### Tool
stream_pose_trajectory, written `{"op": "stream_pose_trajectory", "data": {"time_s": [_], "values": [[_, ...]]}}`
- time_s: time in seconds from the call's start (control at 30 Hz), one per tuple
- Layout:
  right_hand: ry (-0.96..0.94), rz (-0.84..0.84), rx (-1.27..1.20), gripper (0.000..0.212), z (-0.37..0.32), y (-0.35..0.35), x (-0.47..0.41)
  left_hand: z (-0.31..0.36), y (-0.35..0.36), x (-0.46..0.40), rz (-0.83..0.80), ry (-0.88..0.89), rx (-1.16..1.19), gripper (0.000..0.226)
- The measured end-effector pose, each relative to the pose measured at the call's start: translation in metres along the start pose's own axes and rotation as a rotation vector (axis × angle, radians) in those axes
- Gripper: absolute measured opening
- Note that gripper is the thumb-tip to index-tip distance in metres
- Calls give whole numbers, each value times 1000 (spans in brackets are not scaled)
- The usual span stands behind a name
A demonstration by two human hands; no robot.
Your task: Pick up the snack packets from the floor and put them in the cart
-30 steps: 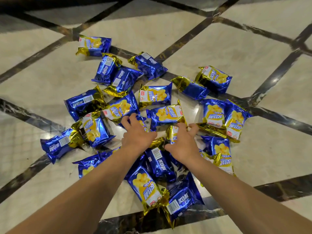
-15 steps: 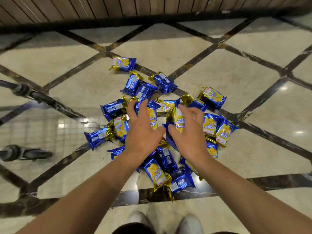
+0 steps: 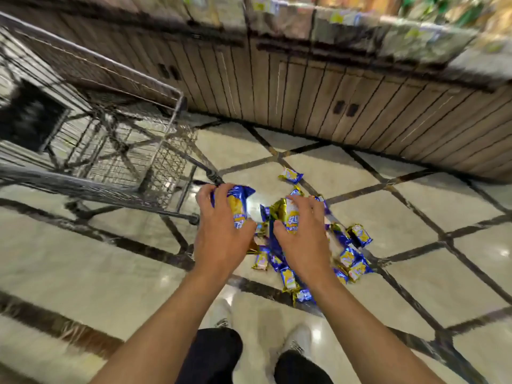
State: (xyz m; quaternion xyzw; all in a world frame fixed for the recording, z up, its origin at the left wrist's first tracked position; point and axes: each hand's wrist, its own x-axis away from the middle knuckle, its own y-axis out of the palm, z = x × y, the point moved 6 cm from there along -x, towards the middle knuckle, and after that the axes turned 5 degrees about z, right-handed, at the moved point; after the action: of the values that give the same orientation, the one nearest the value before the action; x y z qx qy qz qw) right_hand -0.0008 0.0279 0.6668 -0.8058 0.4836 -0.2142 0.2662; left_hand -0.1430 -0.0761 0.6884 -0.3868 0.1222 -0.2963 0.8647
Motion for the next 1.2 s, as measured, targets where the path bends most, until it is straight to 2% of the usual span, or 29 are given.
{"op": "stream_pose_trajectory", "data": {"time_s": [0.17, 0.4, 0.6, 0.93, 1.07, 1.2], "values": [[-92, -28, -6, 52, -117, 41, -1, -34, -120, -26, 132, -66, -26, 70], [-142, -52, 31, 50, -252, 144, 0, -131, -238, -88, 112, -95, -87, 69], [-141, -60, 0, 52, -326, 220, -25, -182, -298, -168, 88, -89, -100, 67], [-63, -119, 23, 54, -361, 357, -137, -268, -319, -318, 28, -142, -172, 67], [73, -98, 110, 59, -341, 399, -170, -309, -285, -375, -64, -133, -205, 70], [245, -35, 204, 58, -301, 444, -195, -352, -213, -425, -254, -111, -184, 71]]}}
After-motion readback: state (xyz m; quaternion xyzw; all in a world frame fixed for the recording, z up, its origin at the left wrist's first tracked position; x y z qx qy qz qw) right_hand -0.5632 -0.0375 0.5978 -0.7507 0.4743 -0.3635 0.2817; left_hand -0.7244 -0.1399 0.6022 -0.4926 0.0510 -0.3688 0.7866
